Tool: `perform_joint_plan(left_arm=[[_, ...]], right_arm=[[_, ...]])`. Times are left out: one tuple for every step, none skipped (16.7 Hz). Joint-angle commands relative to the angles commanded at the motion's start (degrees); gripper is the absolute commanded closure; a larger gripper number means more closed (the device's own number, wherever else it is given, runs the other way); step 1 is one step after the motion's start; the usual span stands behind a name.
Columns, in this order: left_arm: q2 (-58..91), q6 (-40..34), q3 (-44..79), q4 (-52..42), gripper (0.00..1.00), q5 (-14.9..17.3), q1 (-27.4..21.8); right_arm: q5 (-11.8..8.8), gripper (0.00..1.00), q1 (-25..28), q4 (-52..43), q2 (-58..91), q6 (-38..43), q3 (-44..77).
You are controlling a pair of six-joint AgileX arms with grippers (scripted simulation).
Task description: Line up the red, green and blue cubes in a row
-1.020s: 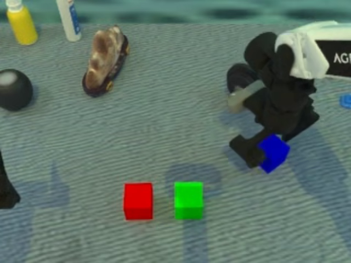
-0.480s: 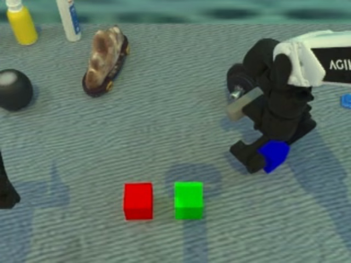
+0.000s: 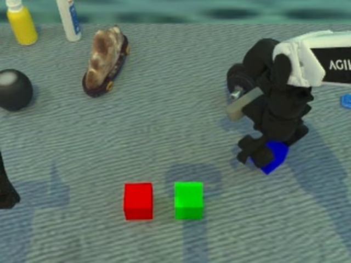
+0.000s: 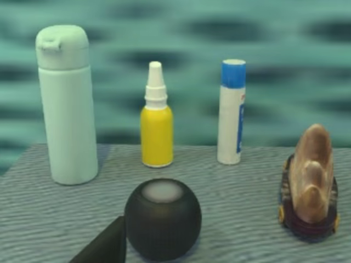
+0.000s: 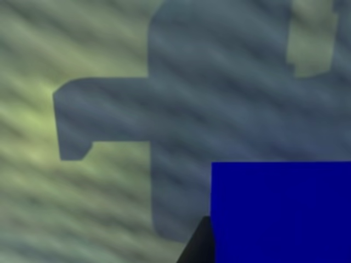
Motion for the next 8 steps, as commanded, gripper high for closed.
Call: perform_joint_plan(left_arm=[[0.0, 0.0, 0.0, 0.0, 0.0, 0.0, 0.0], [0.0, 0.0, 0.0, 0.0, 0.0, 0.0, 0.0], [0.0, 0.0, 0.0, 0.0, 0.0, 0.0, 0.0], [0.0, 0.0, 0.0, 0.0, 0.0, 0.0, 0.0], [0.0, 0.0, 0.0, 0.0, 0.0, 0.0, 0.0], [0.0, 0.0, 0.0, 0.0, 0.0, 0.0, 0.0], [0.0, 0.0, 0.0, 0.0, 0.0, 0.0, 0.0], [0.0, 0.0, 0.0, 0.0, 0.0, 0.0, 0.0]], right_arm=[[0.0, 0.9, 0.0, 0.0, 0.0, 0.0, 0.0], [0.0, 0.98, 0.0, 0.0, 0.0, 0.0, 0.0], [0.0, 1.0, 0.0, 0.0, 0.0, 0.0, 0.0], [0.0, 1.0, 0.0, 0.0, 0.0, 0.0, 0.0], [0.0, 1.0, 0.0, 0.0, 0.0, 0.0, 0.0], [0.0, 1.0, 0.0, 0.0, 0.0, 0.0, 0.0], [0.0, 1.0, 0.0, 0.0, 0.0, 0.0, 0.0], [0.0, 1.0, 0.0, 0.0, 0.0, 0.0, 0.0]])
